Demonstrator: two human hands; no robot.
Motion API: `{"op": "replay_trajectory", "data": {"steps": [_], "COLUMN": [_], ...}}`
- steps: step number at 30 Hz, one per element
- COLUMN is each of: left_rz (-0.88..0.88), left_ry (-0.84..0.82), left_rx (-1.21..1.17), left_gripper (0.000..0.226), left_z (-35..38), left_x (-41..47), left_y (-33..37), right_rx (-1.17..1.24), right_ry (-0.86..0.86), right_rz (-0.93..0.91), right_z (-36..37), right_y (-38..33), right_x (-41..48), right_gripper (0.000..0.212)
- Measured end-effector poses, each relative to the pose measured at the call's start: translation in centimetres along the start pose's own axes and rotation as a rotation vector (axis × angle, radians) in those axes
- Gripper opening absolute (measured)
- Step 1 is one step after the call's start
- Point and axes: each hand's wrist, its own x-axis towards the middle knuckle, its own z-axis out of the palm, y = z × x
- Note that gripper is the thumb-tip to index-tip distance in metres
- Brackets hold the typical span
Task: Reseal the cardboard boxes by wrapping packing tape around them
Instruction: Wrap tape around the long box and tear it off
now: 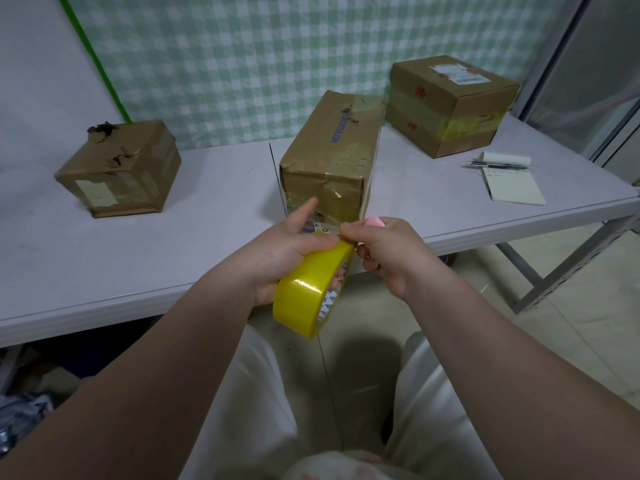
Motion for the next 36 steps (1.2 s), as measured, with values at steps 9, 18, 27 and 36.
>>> {"op": "replay_trajectory", "data": {"steps": [9, 18, 27, 36], "left_rz": [0.048, 0.128, 0.114, 0.095], "left_ry": [0.054, 0.015, 0.034, 0.035], "left_rx": [0.030, 0.045, 0.103, 0.109], "left_gripper": [0.048, 0.054, 0.043, 0.043], "left_z": [-0.1, -0.2, -0.5, -1.3], "left_x": [-0.4, -1.0, -1.6, -2.4], "left_y": [-0.3, -0.2, -0.3, 0.0], "right_rx": [0.117, 0.124, 0.106, 0.044], "right_ry": [0.002, 0.024, 0.032, 0.045], "right_rz": [-0.033, -0.048, -0.084, -0.165], "right_z": [0.5, 0.8, 1.5, 2.6], "right_y": [-0.2, -0.2, 0.1, 0.1], "right_x": [-0.7, -1.0, -1.1, -1.4], "right_gripper": [0.010, 0.010, 0.009, 0.019]}}
